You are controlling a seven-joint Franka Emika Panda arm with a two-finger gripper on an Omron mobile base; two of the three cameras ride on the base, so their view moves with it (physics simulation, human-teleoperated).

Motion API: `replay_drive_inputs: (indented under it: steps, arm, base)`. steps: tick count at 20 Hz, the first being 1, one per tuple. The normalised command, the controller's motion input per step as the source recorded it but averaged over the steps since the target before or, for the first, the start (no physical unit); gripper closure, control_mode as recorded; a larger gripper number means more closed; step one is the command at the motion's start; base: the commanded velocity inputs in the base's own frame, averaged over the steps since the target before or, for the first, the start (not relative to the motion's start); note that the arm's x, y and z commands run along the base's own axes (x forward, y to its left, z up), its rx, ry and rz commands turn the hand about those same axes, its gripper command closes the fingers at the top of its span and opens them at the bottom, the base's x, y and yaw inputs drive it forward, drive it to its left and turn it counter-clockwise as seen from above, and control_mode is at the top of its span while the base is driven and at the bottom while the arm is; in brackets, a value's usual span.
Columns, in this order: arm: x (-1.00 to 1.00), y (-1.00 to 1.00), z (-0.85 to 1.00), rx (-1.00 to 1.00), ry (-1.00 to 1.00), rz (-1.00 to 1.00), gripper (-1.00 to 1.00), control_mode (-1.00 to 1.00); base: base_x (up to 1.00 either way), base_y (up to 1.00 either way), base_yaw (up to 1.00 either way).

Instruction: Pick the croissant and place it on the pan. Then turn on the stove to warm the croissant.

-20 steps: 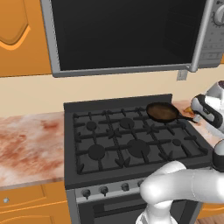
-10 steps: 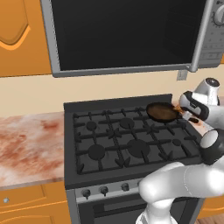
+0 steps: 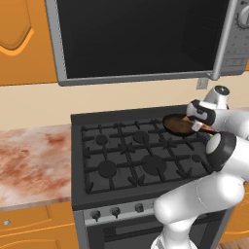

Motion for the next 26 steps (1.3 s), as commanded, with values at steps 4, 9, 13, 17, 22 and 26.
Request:
replay_drive_inputs:
  steps: [4,9,13,17,22,26]
  arm:
    - [0.4,0.1,-0.06,0.0,0.05,0.0,1.0,-1.0]
    - [0.4,0.02,-0.15,0.0,0.08,0.0,1.0,-1.0]
    - [0.32,0.0,-0.2,0.0,0.09,0.0,1.0,-1.0]
    - [0.26,0.0,-0.15,0.0,0.05,0.0,1.0,-1.0]
    - [0.21,0.0,-0.16,0.0,0.04,0.0,1.0,-1.0]
    - [0.17,0.0,-0.25,0.0,0.05,0.0,1.0,-1.0]
  base:
    - [0.0,0.0,0.0]
    - [0.0,0.0,0.0]
    - [0.0,0.0,0.0]
    - [0.0,0.0,0.0]
    - [0.0,0.0,0.0]
    - [0.0,0.0,0.0]
